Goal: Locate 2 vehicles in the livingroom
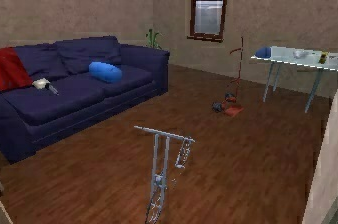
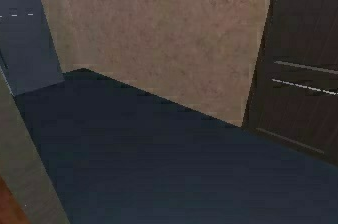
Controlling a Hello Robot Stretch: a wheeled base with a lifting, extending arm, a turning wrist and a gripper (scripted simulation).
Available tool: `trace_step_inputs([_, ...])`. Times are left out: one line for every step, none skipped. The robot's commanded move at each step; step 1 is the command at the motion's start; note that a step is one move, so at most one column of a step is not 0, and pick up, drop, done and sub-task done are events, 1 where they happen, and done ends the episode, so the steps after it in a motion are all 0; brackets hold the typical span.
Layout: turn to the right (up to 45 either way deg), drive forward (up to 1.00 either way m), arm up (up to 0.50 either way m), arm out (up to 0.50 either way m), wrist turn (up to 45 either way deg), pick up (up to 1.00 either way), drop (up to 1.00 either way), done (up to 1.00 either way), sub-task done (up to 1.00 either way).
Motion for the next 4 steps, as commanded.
trace_step_inputs([0.0, 0.00, 0.00, 0.00, 0.0, 0.00, 0.00, 0.00, 1.00])
trace_step_inputs([21.0, 0.00, 0.00, 0.00, 0.0, 0.00, 0.00, 0.00, 0.00])
trace_step_inputs([0.0, 0.45, 0.00, 0.00, 0.0, 0.00, 0.00, 0.00, 0.00])
trace_step_inputs([6.0, 0.00, 0.00, 0.00, 0.0, 0.00, 0.00, 0.00, 0.00])
